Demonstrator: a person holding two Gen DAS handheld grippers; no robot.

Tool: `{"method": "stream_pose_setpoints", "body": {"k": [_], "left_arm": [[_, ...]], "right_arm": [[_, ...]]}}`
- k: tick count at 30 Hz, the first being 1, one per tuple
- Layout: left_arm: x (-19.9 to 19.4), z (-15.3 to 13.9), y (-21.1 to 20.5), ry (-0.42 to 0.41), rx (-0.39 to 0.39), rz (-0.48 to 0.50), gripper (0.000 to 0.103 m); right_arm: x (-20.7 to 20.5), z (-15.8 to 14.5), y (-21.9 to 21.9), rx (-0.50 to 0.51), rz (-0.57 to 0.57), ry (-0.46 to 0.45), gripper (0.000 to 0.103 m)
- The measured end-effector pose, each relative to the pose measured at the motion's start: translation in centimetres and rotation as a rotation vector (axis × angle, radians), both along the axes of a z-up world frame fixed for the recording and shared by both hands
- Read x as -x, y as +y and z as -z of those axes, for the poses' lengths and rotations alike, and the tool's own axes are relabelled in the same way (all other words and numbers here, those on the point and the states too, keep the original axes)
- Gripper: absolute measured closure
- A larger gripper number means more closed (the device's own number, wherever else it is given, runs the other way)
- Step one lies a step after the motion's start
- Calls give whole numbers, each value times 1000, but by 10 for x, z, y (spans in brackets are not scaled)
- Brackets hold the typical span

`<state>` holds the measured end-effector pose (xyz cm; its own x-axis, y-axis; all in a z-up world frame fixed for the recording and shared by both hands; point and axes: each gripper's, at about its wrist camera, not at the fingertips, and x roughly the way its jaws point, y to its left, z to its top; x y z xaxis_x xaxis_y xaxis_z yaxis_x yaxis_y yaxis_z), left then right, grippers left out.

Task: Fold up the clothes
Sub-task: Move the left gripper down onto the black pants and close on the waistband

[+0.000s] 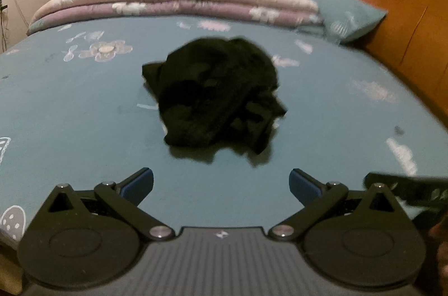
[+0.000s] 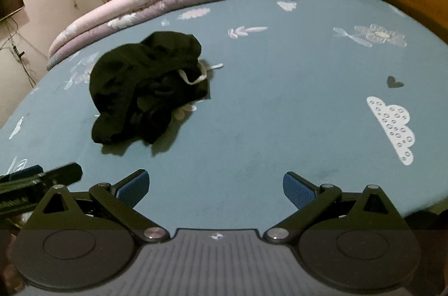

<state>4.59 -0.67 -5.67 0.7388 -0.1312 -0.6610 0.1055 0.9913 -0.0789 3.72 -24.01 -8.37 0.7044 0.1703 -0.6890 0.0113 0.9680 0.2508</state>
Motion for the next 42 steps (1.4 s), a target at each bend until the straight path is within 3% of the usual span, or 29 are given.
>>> {"method": "stream_pose_setpoints", "body": {"k": [6, 10, 13, 19, 24, 27, 30, 33, 36, 42], "left_arm": [[-33, 18, -6, 37, -102, 29, 1], [-48, 23, -3, -17, -91, 37, 1], [-57, 28, -7, -55, -188, 58, 3], [-63, 40, -20, -120, -437, 149, 23], [-78, 49, -18, -77, -450, 184, 27], [-79, 54, -19, -105, -498, 230, 32], [-69, 62, -27, -191, -626, 335, 32], [-66, 72, -34, -214, -757, 412, 32], [-65, 79, -35, -238, -861, 477, 41], [-59, 93, -36, -338, -1080, 593, 39]], "right_arm": [[-28, 12, -3, -21, 14, 34, 1], [-48, 22, -3, -10, 3, 57, 1], [-64, 33, -5, -10, 7, 90, 1], [-82, 55, -10, -65, 3, 157, 0], [-88, 60, 1, 18, -53, 148, 0], [-90, 62, 5, 50, -67, 144, 0], [-90, 64, 7, 75, -81, 141, 0], [-92, 65, 9, 91, -88, 139, 0], [-92, 66, 11, 113, -95, 136, 0], [-93, 69, 17, 159, -107, 127, 0]]}}
